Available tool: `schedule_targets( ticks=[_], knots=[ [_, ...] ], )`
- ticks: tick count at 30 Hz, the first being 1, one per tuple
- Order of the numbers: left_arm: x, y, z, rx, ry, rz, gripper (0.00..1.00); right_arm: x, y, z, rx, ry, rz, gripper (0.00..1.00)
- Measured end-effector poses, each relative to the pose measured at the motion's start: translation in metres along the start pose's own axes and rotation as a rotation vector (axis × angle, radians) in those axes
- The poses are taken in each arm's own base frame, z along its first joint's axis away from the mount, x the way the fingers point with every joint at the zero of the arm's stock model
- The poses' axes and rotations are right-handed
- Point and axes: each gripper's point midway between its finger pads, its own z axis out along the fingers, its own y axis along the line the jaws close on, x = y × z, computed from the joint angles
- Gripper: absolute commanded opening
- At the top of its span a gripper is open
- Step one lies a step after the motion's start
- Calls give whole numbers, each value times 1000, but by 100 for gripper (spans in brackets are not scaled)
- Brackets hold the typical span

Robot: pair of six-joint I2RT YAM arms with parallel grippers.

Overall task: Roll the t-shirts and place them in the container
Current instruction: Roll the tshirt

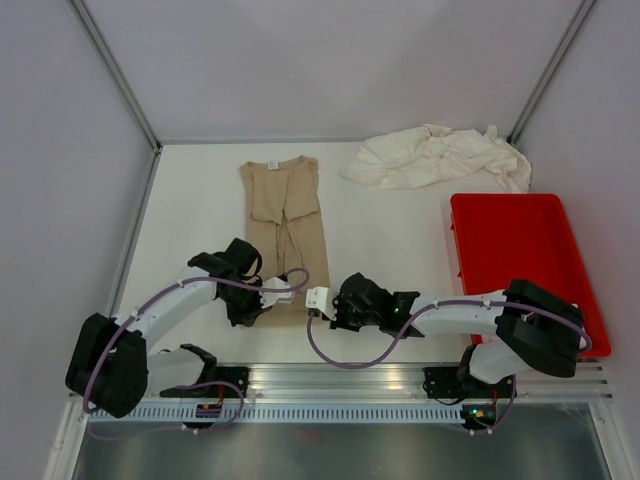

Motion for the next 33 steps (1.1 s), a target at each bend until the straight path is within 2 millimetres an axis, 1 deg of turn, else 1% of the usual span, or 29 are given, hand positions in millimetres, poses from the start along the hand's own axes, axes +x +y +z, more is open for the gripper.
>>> schedule_targets(
  ticks=[5,8,10,13,16,20,23,25,26,27,28,30,33],
  knots=[
    [3,-21,-18,63,12,-10,7,-22,20,-23,-125,-49,40,0],
    [6,-31,-24,96,21,-6,8,-37,28,-37,-177,-86,59,0],
    [10,-36,-26,119,33,-1,10,-43,31,-40,-203,-97,71,0],
    [10,-39,-31,148,35,-1,12,-43,33,-38,-254,-85,114,0],
    [6,-35,-35,162,30,-14,15,-35,25,-28,-287,-54,203,0],
    [2,-23,-37,174,4,-57,19,-22,5,-14,-301,-21,353,0],
    [5,-16,-36,194,1,-93,20,-24,-10,-6,-306,-37,430,1],
    [6,-9,-35,204,1,-120,23,-29,-18,1,-317,-40,466,0],
    [6,-5,-36,208,1,-133,26,-31,-20,4,-321,-42,476,0],
    [6,-1,-36,208,0,-144,30,-32,-24,8,-326,-41,493,0],
    [5,3,-37,207,-2,-153,32,-33,-27,11,-331,-40,512,0],
    [2,12,-39,200,-14,-169,38,-31,-31,17,-334,-32,554,0],
    [-1,25,-41,180,-34,-184,40,-25,-37,23,-334,-18,615,0]
  ],
)
